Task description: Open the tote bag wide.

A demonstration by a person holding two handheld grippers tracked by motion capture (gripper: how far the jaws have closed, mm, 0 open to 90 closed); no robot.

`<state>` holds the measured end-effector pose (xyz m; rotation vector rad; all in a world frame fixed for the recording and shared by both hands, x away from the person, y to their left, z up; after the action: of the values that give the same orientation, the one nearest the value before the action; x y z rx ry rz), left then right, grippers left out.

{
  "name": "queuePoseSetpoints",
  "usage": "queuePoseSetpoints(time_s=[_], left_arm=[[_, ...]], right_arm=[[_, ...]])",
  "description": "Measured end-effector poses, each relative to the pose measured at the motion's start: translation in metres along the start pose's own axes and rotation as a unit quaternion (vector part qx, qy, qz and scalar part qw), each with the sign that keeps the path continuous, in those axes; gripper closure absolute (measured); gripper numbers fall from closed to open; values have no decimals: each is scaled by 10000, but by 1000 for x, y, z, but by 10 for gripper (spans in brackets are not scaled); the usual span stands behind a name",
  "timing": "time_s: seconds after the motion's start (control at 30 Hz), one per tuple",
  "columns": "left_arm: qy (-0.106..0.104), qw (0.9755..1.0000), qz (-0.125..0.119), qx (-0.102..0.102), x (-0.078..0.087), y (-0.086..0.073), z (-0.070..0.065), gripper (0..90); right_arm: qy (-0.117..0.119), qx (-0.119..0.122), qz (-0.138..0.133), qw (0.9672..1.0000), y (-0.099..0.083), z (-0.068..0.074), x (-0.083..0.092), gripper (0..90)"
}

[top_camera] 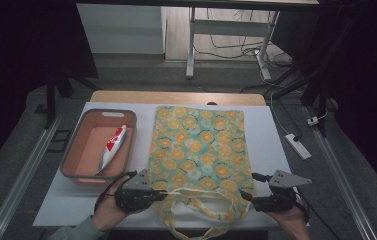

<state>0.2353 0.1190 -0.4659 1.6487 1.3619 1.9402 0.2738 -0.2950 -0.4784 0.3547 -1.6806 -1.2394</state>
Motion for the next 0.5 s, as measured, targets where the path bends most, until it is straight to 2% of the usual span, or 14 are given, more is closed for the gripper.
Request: queuePoseSetpoints(time_s=[0.03, 0.17, 0.27, 0.37, 0.4, 0.5], left_arm=[[-9, 10000, -56, 36, 3, 0, 2, 884], [17, 9997, -182, 177, 8, 0, 8, 884], [-11, 9994, -254, 240, 10, 1, 11, 884], [-4, 9991, -331, 273, 13, 2, 12, 884], [-8, 9990, -363, 275, 14, 3, 13, 884], [9, 9988, -397, 269, 17, 4, 13, 884]], right_arm=[[182, 59, 104, 9998, 3, 9, 3, 237], [484, 169, 148, 9986, 6, 28, 8, 223], [650, 375, 360, 9965, 5, 42, 2, 213], [621, 527, 655, 9945, 2, 47, -15, 206], [524, 599, 784, 9937, 1, 45, -23, 204], [469, 686, 1008, 9914, -1, 42, -36, 228]])
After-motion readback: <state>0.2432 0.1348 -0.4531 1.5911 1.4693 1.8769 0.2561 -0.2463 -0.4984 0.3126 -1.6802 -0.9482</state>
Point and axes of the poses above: each handheld gripper's, and its own axes: x roughly backward along the jaws, y roughly out of its top, z roughly to its left, the point moved 1 cm from there along -x, roughly forward along the jaws, and after that the axes turned 2 degrees about y, right-handed, at the moved point
